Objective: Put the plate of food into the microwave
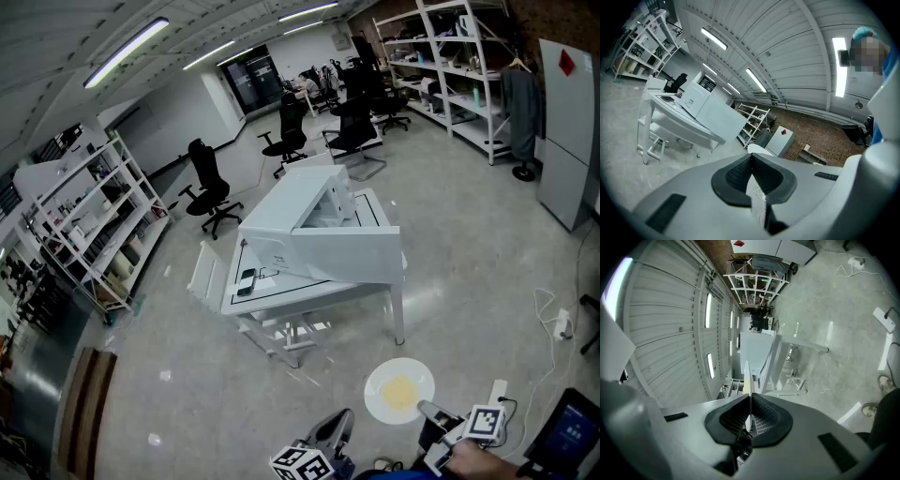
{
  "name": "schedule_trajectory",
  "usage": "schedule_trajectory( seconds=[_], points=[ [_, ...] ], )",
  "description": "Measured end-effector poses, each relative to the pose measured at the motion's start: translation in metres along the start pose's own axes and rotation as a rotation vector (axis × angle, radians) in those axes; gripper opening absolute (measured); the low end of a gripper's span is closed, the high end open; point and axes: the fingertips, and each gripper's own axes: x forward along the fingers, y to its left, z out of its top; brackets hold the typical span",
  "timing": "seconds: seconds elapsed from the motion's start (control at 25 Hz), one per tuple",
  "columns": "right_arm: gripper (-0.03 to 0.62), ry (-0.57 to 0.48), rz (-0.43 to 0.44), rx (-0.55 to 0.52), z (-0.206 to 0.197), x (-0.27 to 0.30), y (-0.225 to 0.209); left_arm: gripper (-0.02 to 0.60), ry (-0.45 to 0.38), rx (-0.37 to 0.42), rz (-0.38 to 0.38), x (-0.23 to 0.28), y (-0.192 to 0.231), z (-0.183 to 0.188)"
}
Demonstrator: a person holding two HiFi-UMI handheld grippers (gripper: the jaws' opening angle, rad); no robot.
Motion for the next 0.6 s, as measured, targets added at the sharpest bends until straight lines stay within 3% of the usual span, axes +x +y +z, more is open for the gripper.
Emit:
schedule_trajectory(
  seconds=[0.2,0.4,0.6],
  points=[
    [0.012,0.010,-0.027,-0.016,0.000,0.001,-0.004,0.006,-0.004,0.000,-0.007,0.003,0.001,-0.001],
    [0.012,-0.024,0.025,0.021,0.003,0.004,0.007,0.006,0.002,-0.003,-0.014,0.004,0.000,0.000],
    [0.012,-0.039,0.022,0.013,0.007,0.005,0.006,0.006,0.011,-0.003,-0.020,0.006,0.003,-0.001]
  ],
)
